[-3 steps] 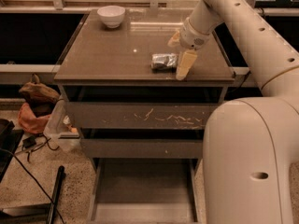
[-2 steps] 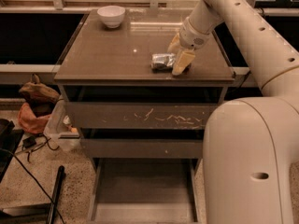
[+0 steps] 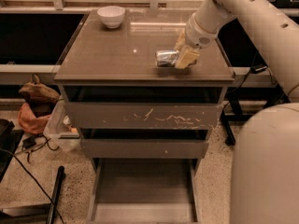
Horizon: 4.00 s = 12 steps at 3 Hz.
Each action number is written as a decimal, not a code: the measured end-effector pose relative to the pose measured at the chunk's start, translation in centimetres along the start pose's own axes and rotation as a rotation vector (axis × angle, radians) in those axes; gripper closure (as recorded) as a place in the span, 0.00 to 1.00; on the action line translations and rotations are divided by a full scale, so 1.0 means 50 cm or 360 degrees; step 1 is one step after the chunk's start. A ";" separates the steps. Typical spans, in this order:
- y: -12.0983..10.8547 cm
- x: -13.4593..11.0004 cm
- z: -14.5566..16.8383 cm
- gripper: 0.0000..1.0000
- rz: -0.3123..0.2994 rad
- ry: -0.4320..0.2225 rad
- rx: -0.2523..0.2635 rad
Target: Place redbull can into bottom drawer
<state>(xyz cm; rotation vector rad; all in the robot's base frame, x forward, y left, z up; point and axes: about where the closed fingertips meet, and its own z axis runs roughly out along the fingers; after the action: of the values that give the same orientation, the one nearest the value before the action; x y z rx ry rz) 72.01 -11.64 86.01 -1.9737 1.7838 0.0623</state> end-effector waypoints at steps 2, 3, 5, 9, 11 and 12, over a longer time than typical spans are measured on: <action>0.124 0.006 -0.040 1.00 0.0142 -0.0081 0.0173; 0.158 0.016 -0.002 1.00 0.0148 -0.0064 0.0102; 0.213 0.016 -0.004 1.00 0.0179 -0.0073 0.0087; 0.573 0.017 0.125 1.00 0.0279 -0.0319 -0.0090; 0.577 0.014 0.193 1.00 0.0290 -0.0378 -0.0059; 0.634 0.011 0.389 1.00 0.0360 -0.0479 -0.0124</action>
Offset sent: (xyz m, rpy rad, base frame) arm -0.1047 -0.0223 -0.0899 0.0903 0.0381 -0.1177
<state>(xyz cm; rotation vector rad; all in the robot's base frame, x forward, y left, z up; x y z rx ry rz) 47.41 -6.15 58.65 -1.6979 1.8141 0.4831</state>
